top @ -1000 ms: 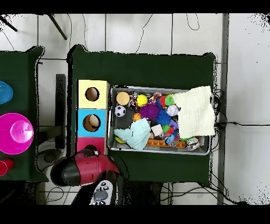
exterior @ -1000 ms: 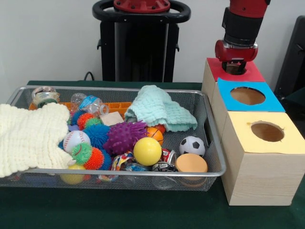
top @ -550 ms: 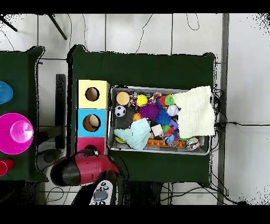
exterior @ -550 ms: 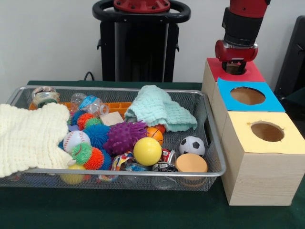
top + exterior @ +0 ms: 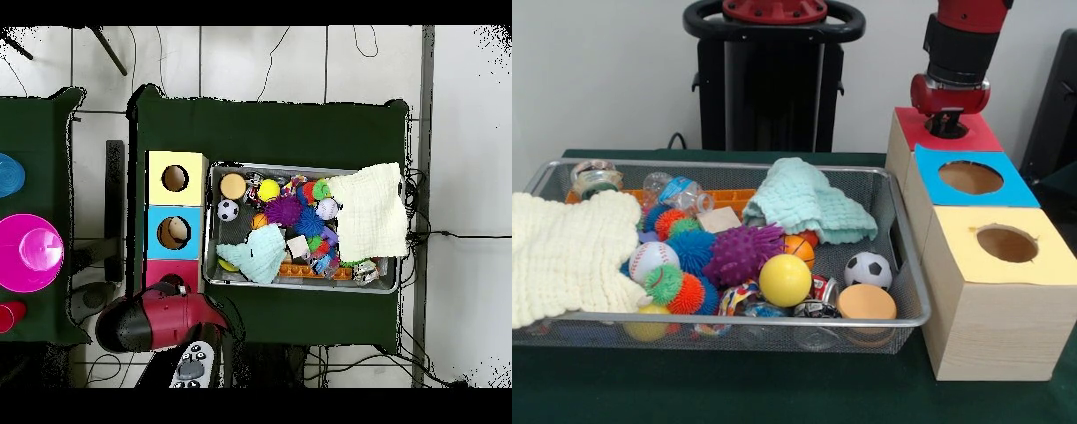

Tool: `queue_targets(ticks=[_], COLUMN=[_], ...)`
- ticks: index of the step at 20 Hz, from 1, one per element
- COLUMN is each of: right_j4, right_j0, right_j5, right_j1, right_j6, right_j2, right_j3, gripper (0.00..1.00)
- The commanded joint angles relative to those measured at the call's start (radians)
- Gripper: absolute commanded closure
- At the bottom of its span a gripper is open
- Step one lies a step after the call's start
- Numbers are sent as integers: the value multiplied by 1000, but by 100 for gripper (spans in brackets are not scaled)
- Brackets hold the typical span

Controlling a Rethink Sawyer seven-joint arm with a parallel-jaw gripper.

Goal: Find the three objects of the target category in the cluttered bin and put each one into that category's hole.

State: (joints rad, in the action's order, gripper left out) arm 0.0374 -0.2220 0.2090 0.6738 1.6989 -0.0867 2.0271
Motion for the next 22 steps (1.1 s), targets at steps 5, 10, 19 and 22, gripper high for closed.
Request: queue_targets(ticks=[5, 10, 19, 22], right_j4=[53, 54, 57, 53], right_j0=[11, -3, -1, 0], right_j5=[-4, 42, 146, 167], right_j1=[-35, 2, 63, 77], right_j6=[216, 209, 192, 188], right_j2=[31, 19, 12, 7], right_j3=[-13, -22, -36, -37], gripper=[100, 100, 100, 100])
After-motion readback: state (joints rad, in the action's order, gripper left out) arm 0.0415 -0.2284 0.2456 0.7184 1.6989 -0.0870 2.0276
